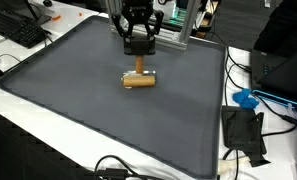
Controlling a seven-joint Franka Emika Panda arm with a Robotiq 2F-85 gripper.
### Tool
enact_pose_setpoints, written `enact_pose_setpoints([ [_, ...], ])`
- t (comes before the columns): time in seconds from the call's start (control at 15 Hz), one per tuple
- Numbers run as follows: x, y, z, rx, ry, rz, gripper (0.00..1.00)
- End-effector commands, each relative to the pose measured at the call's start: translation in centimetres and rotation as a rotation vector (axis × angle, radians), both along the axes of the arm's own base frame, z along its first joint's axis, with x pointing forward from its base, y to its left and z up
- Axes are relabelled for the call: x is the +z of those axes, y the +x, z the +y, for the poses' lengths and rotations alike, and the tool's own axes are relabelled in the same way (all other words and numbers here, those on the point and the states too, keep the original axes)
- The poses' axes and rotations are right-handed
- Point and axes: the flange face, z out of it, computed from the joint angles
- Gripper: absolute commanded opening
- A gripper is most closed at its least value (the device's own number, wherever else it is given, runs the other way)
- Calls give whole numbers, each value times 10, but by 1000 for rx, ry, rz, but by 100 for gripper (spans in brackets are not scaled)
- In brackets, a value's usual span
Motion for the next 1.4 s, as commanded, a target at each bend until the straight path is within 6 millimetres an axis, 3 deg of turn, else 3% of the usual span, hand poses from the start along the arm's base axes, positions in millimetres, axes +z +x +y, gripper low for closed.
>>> enact_pose_setpoints([
  [0.0,-8,-16,-18,-23,-62,114,23],
  [0.6,-20,-37,-42,-58,-50,192,23],
  [1.33,-23,-26,-22,-122,57,51,23],
])
